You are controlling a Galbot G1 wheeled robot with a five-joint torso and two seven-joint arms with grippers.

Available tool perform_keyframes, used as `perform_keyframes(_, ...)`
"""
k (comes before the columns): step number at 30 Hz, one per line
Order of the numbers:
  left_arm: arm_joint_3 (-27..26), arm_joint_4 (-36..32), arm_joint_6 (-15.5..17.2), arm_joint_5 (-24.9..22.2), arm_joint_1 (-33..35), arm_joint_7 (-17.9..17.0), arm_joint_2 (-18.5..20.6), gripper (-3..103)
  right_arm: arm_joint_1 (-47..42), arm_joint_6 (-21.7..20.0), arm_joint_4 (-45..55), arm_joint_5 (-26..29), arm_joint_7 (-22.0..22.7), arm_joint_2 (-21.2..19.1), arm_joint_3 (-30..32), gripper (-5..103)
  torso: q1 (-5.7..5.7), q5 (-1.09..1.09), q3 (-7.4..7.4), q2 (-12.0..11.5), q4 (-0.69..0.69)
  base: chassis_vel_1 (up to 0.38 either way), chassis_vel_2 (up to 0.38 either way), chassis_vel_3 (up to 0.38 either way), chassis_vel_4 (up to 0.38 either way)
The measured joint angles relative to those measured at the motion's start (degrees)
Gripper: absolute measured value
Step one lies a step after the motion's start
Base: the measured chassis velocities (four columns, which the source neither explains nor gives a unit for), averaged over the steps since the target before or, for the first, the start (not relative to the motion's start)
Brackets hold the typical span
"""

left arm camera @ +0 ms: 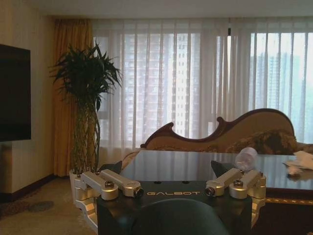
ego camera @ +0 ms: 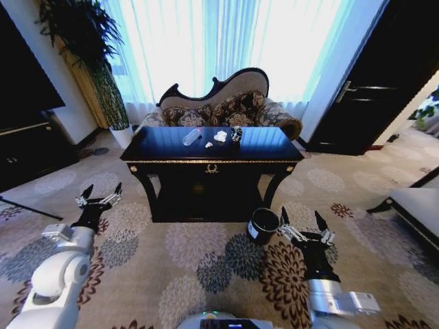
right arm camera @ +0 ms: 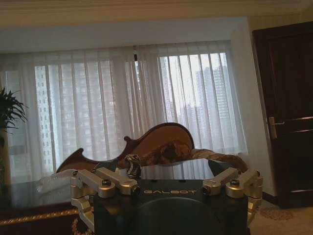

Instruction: Move to the front of the table and place the trash on the table into the trash bin.

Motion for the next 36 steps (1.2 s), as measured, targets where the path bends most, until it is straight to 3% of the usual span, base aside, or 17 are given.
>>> perform_keyframes(23,0.0,-0.9,0.0,0.2,0.4,-0.6,-0.2,100,-0.3,1.4,0.0,-0.7,0.5,0.7,-0.6,100,0.06,0.01,0.02,0.0,0.00,-0.269,0.266,0.258,-0.267)
perform_keyframes(36,0.0,-0.8,0.0,0.2,0.2,-0.6,0.2,100,-0.3,2.8,0.0,-1.9,0.3,0.8,-1.5,100,-0.08,0.00,-0.03,0.0,0.00,-0.055,0.049,0.048,-0.040)
